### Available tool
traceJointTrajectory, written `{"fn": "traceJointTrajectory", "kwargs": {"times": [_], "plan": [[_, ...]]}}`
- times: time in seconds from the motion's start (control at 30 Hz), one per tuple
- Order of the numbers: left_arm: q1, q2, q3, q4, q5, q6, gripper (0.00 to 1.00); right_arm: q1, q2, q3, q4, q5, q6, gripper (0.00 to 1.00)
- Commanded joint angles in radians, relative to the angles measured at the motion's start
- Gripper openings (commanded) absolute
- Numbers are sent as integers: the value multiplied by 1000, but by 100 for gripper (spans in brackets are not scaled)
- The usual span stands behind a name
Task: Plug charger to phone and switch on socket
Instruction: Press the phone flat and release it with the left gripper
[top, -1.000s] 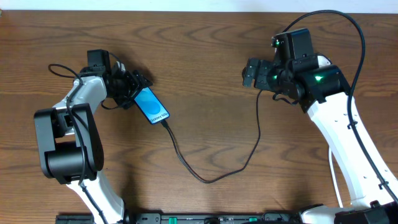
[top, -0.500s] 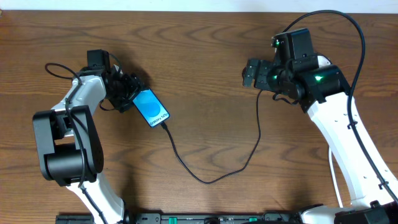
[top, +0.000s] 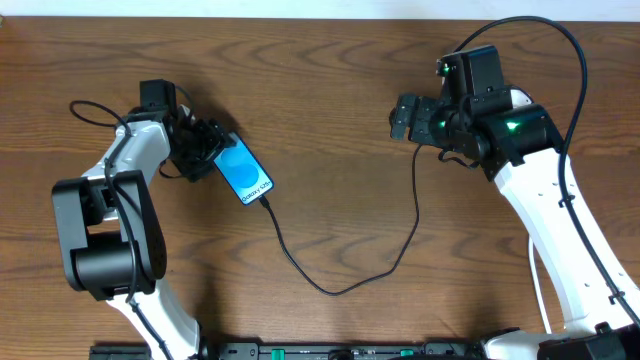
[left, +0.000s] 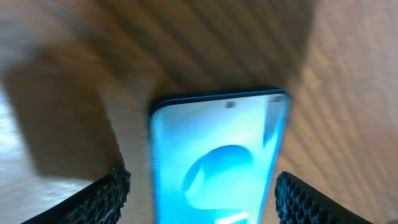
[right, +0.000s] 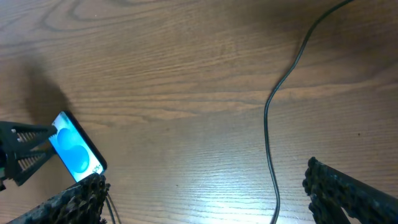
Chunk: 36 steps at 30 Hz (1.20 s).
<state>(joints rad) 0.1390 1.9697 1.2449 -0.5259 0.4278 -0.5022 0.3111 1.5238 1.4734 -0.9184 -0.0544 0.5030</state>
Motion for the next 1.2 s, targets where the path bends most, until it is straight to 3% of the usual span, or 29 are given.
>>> {"fn": "traceJointTrajectory", "kwargs": {"times": [0.0, 0.47, 0.8, 1.17], "plan": [[5, 35, -35, -63, -216, 63, 79, 5, -16, 11, 5, 11, -11, 99], [-12, -319, -30, -175, -355, 253, 79, 5, -16, 11, 2, 11, -11, 99], [-178, -530, -30, -240, -426, 391, 79, 5, -16, 11, 1, 11, -11, 99], [-241, -571, -31, -236, -447, 397, 79, 5, -16, 11, -6, 11, -11, 99]]}}
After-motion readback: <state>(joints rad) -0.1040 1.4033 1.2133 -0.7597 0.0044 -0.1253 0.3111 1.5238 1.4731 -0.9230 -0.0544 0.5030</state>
